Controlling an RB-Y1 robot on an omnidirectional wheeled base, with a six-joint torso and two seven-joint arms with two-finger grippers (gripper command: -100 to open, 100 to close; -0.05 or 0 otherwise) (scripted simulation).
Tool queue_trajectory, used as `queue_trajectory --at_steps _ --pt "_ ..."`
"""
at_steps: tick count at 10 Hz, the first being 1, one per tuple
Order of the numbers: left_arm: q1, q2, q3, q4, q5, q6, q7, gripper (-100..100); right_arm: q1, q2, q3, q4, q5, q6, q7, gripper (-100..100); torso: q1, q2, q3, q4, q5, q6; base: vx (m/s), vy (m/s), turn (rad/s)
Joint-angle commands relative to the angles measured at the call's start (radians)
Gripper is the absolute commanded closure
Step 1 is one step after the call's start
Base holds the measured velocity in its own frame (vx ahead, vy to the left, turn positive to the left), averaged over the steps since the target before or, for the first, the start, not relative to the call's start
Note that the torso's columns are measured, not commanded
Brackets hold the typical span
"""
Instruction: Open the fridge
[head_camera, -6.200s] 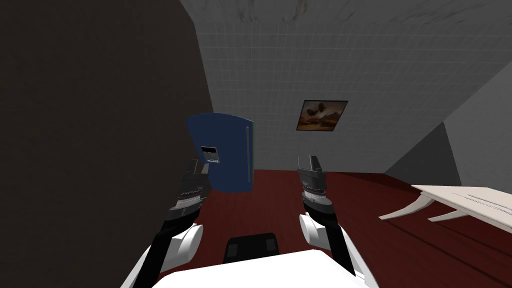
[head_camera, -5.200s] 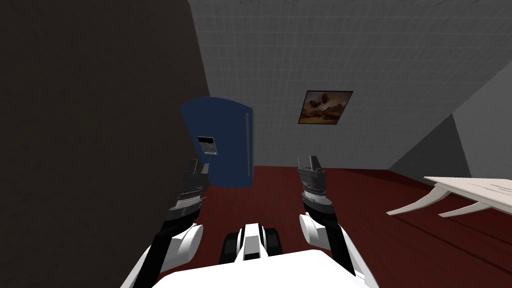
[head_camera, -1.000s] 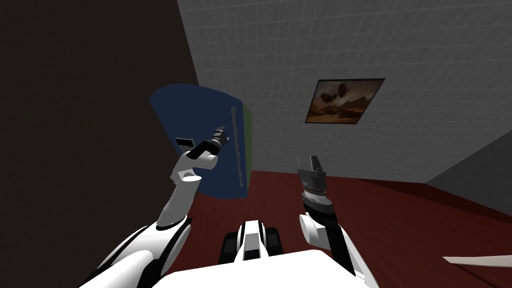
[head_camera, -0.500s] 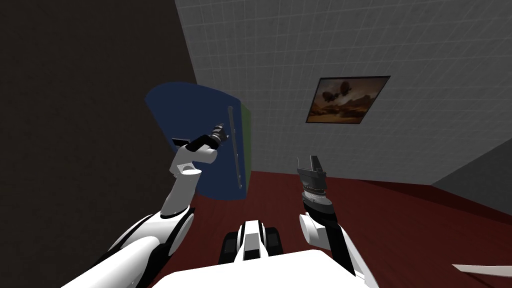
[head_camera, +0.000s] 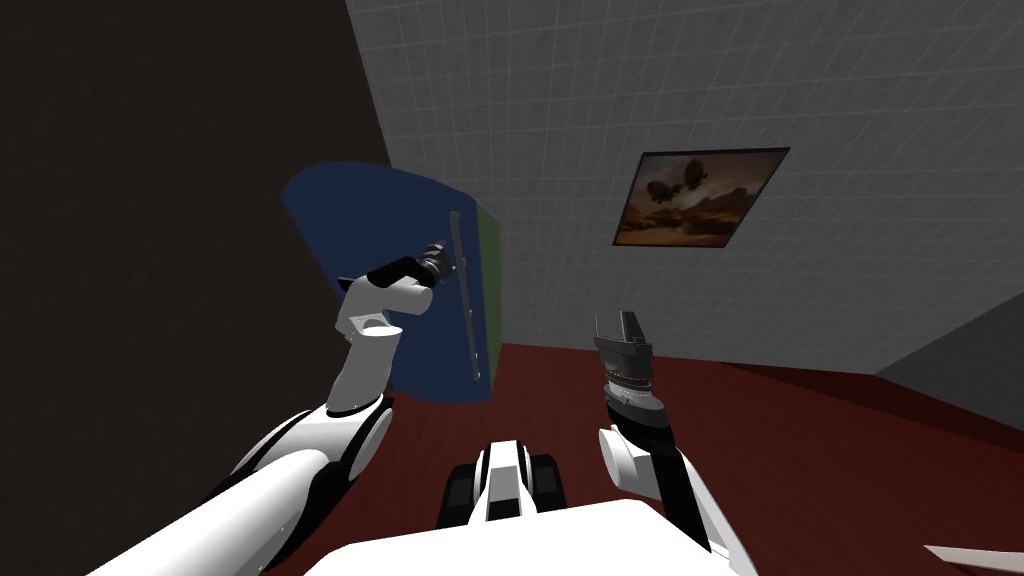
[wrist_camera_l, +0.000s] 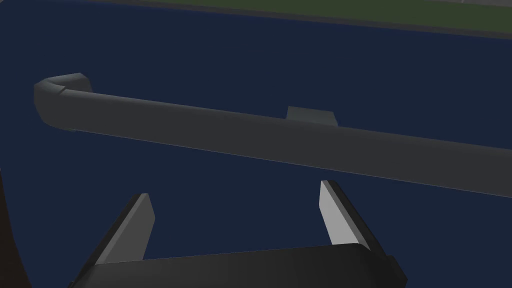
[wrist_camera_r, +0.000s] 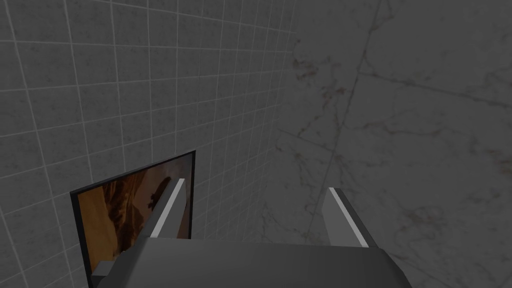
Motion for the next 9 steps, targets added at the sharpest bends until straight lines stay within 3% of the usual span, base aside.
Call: queue_trajectory --at_steps 1,2,4,5,9 --pt "-0.058 0.019 0.017 0.013 0.009 0.08 0.014 -100 0.0 0.0 0.0 0.0 0.0 0.0 0.0 0 -0.002 -0.001 -0.001 0.0 0.0 0.0 0.051 -0.058 0.035" --pt "-0.099 0.034 0.033 0.024 0.016 0.111 0.026 -100 0.0 0.0 0.0 0.0 0.0 0.0 0.0 0 -0.002 -0.003 -0.002 0.0 -0.001 0.001 0.04 -0.087 0.041" --pt "-0.109 0.034 0.033 0.024 0.016 0.158 0.026 -100 0.0 0.0 0.0 0.0 0.0 0.0 0.0 0 -0.005 -0.006 -0.006 0.002 -0.004 0.004 0.021 -0.048 0.018" --pt "-0.15 0.05 0.05 0.034 0.023 0.197 0.036 -100 0.0 0.0 0.0 0.0 0.0 0.0 0.0 0 -0.004 -0.007 -0.006 0.001 -0.004 0.005 0.039 -0.047 0.017" --pt "-0.232 0.081 0.086 0.051 0.037 0.327 0.052 -100 0.0 0.0 0.0 0.0 0.0 0.0 0.0 0 -0.006 -0.013 -0.012 0.001 -0.005 0.006 0.047 -0.065 0.032"
